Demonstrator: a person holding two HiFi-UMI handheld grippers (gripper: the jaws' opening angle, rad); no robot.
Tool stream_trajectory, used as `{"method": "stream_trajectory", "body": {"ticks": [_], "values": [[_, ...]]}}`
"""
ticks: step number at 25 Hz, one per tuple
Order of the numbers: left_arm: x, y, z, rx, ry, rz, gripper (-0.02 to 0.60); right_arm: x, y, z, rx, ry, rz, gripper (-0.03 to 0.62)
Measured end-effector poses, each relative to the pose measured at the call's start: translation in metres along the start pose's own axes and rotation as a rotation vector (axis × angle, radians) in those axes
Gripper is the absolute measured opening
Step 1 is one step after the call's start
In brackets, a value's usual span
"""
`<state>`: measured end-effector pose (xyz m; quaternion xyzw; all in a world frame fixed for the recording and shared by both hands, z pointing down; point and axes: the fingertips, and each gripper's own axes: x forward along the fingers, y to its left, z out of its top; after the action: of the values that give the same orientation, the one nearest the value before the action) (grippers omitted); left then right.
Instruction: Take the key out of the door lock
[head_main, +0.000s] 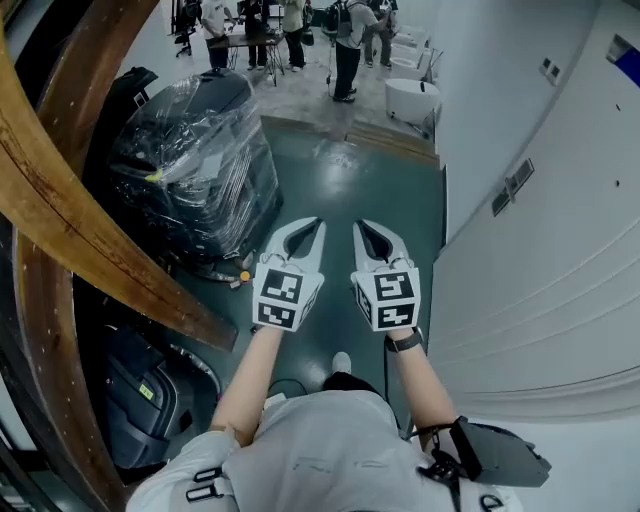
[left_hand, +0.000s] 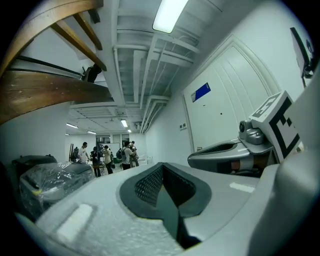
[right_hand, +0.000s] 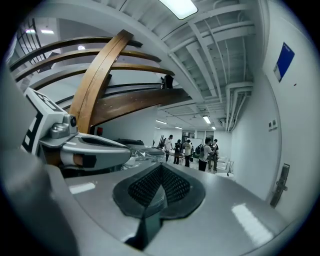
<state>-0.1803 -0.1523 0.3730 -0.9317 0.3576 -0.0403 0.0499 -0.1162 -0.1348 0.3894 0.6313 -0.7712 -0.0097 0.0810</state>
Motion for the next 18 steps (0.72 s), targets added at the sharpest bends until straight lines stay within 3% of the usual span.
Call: {"method": "stream_trajectory", "body": {"ticks": [4,10,14,18], "values": [[0.073,0.009,0.015,0.018,-0.027,-0.014,0.002,0.055,-0.05,0.012,0.017,-0.035,0.029,-0.002],[0.145,0.052,0.007,-0.011,-0.023,0.07,0.002,0.124,-0.095,0.011,0.009,-0.018,0.059,-0.005],[0.194,0.095,-0.008,-0.017,0.003,0.071,0.002,0.182,-0.109,0.007,0.025,-0.01,0.061,-0.003],[0.247,0.159,-0.002,0.001,-0.036,0.08,0.002,0.259,-0.124,0.017,0.047,-0.02,0.019,-0.001]]}}
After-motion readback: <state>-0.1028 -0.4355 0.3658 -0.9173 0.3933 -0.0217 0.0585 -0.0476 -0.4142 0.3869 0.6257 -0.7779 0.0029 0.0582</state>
